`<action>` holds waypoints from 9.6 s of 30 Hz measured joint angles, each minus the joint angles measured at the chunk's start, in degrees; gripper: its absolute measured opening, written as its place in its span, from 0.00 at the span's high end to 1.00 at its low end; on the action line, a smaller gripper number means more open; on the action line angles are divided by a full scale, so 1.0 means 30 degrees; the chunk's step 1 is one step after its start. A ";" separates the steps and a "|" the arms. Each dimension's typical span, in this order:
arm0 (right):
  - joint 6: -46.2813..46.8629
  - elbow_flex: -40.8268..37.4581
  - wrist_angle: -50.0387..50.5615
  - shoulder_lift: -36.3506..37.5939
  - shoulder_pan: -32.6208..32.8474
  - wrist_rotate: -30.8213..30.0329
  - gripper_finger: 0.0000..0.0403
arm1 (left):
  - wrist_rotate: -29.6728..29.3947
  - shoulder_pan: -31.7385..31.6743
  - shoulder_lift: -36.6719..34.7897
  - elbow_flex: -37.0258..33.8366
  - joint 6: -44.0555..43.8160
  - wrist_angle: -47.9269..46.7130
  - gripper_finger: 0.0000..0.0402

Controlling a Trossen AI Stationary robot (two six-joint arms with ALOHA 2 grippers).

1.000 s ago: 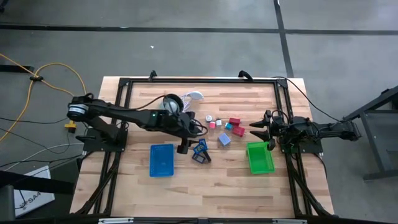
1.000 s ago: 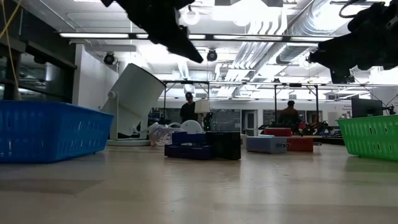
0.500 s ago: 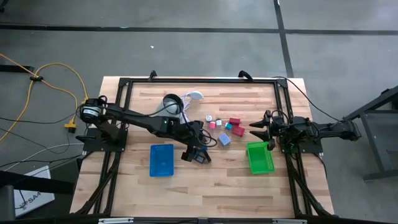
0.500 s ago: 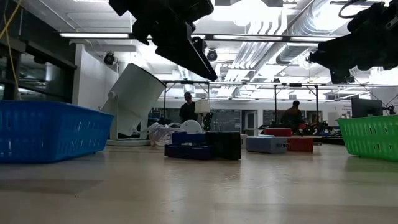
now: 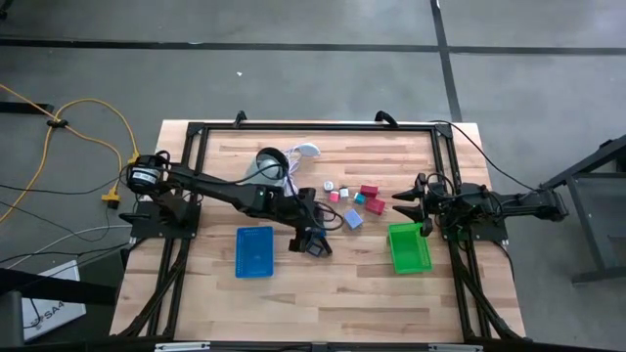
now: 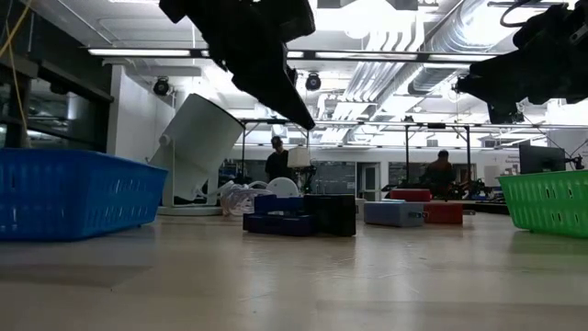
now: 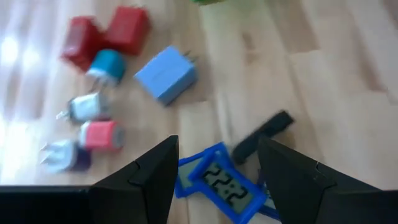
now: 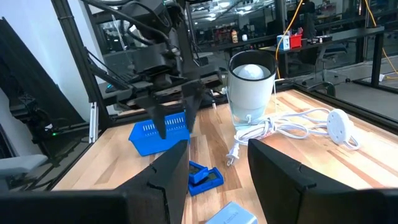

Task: Pick & Place Office items
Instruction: Put the blue digital timer into the blue bin

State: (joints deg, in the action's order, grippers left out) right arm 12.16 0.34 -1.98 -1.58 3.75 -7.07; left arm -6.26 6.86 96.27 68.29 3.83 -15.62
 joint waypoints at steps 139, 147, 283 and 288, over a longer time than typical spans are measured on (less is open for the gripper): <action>0.0003 -0.0004 -0.0105 -0.0204 0.0000 0.0000 0.62 | 0.1072 0.0218 0.5718 0.4685 -1.6079 -0.7624 0.27; 0.0007 0.0000 -0.0102 -0.0321 -0.0003 -0.0007 0.62 | 0.1072 0.0203 0.5719 0.4692 -1.6077 -0.7665 0.27; 0.0000 -0.0007 -0.0117 -0.0379 -0.0002 0.0000 0.62 | 0.0052 0.0555 0.1897 0.4648 -1.5219 -1.0648 0.62; 0.0000 -0.0005 -0.0111 -0.0386 0.0000 0.0002 0.62 | -0.0714 0.1366 0.0924 0.4648 -1.5283 -1.1510 0.62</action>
State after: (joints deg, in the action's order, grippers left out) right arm 12.16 0.32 -2.31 -2.74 3.75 -7.06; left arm -8.41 10.95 99.04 82.24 -42.01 -50.15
